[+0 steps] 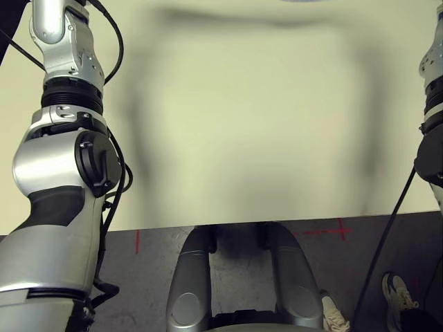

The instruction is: Fold the towel and set it aside.

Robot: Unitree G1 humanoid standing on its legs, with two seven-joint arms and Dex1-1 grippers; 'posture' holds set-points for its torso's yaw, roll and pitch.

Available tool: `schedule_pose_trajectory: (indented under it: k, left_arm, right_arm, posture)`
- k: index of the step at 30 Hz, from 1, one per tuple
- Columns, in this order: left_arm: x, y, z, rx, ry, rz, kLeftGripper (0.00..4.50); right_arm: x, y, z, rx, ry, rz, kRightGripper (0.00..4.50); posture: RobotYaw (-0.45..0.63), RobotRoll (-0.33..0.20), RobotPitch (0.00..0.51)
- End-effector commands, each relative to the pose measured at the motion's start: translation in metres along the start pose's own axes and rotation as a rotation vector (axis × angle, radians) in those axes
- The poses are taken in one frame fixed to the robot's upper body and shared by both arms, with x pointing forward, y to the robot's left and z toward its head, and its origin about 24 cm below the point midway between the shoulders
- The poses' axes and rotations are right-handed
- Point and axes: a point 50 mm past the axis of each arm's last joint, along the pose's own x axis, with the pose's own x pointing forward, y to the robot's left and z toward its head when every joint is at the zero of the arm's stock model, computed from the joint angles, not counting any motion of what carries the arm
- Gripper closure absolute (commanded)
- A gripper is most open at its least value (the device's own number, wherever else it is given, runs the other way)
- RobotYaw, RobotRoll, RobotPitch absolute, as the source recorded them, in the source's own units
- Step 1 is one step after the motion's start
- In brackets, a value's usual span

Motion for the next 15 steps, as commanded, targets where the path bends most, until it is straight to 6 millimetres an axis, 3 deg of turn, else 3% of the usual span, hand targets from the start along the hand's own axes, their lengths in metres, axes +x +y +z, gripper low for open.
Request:
schedule_pose_trajectory:
  k: [1,3,8,11,15]
  left_arm:
    - [-0.054,-0.008,-0.071,-0.028,0.522,-0.369,4.48]
    - [-0.08,-0.007,-0.082,-0.058,0.694,-0.507,4.48]
    - [-0.102,-0.001,-0.067,-0.099,0.869,-0.639,4.48]
    - [-0.105,-0.002,-0.056,-0.11,0.923,-0.722,4.48]
    - [-0.095,-0.003,-0.046,-0.106,0.88,-0.702,4.48]
  right_arm:
    - [-0.035,0.006,-0.036,0.113,0.314,0.284,4.5]
    - [-0.054,0.009,-0.046,0.117,0.443,0.399,4.5]
    - [-0.083,0.008,-0.048,0.132,0.673,0.574,4.5]
    - [-0.08,0.005,-0.041,0.109,0.691,0.585,4.5]
    - [-0.069,0.001,-0.03,0.093,0.649,0.564,4.5]
  posture:
    - [-0.01,0.0,0.429]
    - [-0.01,0.0,0.43]
    - [0.0,0.0,0.427]
    - [0.0,0.0,0.426]
    - [0.0,0.0,0.421]
